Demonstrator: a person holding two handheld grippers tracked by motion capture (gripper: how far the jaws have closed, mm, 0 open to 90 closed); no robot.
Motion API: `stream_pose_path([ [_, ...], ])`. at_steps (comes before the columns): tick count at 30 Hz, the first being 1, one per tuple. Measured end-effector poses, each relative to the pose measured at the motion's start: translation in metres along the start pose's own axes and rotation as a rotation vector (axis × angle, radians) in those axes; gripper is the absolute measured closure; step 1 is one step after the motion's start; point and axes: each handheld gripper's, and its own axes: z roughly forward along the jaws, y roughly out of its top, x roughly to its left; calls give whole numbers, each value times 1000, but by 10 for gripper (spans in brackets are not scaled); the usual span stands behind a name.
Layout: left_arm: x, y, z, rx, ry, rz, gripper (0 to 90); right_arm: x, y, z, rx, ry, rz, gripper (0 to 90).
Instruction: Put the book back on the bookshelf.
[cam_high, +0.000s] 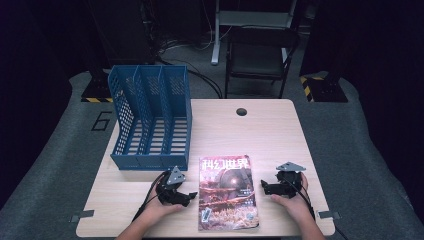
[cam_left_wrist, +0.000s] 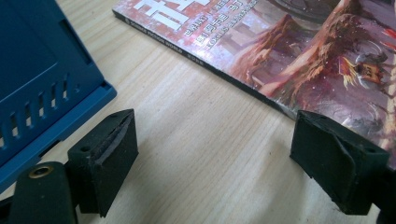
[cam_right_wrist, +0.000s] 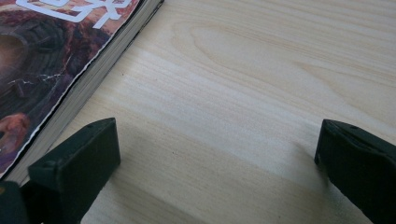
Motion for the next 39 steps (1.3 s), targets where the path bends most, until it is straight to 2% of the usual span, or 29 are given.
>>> stream_pose_path([
  [4,-1,1,3,-12,8,1,147,-1,-1,0,-4,0,-8,0],
  [14,-1,2,3,-5,10,8,148,2,-1,-2,-12,-28,30,25],
  [18,-1,2,3,-6,10,8,149,4,0,-3,3,-32,43,49],
  [26,-1,2,3,-3,3,1,149,5,0,-4,3,-32,35,55],
  [28,-2,2,3,-8,15,-2,150,6,0,-4,10,-31,53,56],
  [30,-3,2,2,-2,22,-5,150,5,0,-4,7,-40,32,60],
  [33,-3,2,3,-8,23,-8,150,7,1,-5,15,-40,52,72],
  [37,-3,2,2,1,15,-18,152,7,3,-6,5,-51,61,171],
  [38,-3,2,2,1,15,-18,152,7,3,-6,5,-51,61,171],
  [39,-4,2,3,-6,29,-20,151,7,3,-8,12,-43,62,207],
])
